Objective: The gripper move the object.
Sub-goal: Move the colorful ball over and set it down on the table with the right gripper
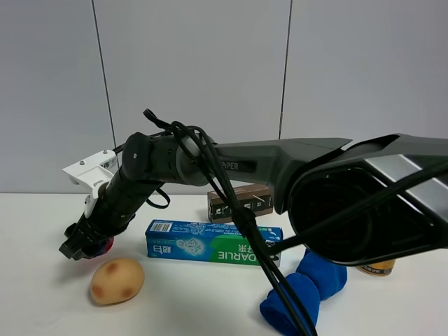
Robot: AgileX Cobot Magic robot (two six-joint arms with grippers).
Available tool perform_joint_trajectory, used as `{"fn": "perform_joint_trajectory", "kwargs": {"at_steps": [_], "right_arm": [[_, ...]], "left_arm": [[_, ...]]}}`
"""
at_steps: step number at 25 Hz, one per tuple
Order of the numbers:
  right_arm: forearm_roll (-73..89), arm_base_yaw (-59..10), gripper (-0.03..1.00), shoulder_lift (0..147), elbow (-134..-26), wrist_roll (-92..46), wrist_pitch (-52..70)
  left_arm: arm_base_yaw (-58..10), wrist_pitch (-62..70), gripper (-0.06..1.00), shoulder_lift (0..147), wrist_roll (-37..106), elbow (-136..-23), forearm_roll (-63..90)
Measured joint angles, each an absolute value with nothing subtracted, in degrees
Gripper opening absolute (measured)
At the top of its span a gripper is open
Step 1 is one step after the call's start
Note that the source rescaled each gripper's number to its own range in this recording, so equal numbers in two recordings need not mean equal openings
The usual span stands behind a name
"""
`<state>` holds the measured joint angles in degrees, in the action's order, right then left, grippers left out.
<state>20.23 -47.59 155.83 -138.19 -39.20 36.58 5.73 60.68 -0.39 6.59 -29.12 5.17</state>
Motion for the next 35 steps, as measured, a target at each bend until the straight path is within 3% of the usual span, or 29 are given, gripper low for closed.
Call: {"fn": "perform_joint_trajectory", "kwargs": {"at_steps": [18,35], "right_arm": [[20.3,-46.5,0.02,158.6,-138.2,-39.4,28.4],[20.3,-45.6,0.02,158.7,-138.2,-36.3,28.2]], "left_arm": [[5.7,60.7,1.00,-0.4,6.6,-29.1,5.2],[5.7,60.7,1.00,-0.4,6.6,-29.1,5.2]]}}
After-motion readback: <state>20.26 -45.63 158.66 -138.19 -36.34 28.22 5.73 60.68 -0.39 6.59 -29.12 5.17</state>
